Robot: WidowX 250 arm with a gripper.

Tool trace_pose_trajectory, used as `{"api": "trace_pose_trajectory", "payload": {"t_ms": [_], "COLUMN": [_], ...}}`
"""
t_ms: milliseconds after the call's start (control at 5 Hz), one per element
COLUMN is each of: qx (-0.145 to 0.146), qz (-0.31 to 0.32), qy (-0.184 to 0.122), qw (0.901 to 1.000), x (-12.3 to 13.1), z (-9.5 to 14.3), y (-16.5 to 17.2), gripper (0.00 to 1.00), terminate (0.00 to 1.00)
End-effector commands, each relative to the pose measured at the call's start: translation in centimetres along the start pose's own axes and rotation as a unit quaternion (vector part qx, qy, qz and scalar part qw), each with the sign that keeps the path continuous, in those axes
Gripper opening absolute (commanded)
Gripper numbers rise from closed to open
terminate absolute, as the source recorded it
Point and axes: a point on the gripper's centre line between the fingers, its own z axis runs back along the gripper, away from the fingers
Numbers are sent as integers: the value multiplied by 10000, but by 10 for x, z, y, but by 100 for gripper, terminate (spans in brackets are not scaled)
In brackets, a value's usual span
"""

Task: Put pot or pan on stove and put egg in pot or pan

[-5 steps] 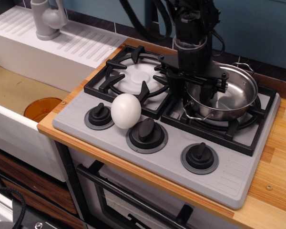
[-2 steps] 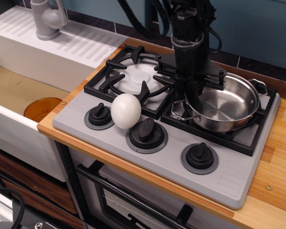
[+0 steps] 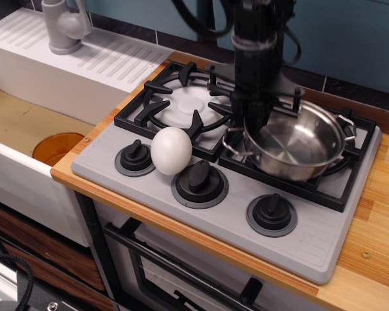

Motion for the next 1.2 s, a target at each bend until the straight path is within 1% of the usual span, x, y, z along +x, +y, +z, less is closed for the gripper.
{"api": "trace_pose_trajectory", "payload": {"t_ms": [0, 200, 600, 800, 1000], "qx": [83, 1, -177, -159, -74], "qz": [-334, -523, -670, -692, -651], "qy": [-413, -423, -401, -408, -368], "qw": [9986, 9977, 9968, 9966, 9972], "x": [32, 49, 67, 67, 61], "z": [51, 49, 32, 25, 26], "y": [37, 63, 106, 124, 135], "gripper": [0, 0, 0, 0, 0], "terminate": [0, 0, 0, 0, 0]}}
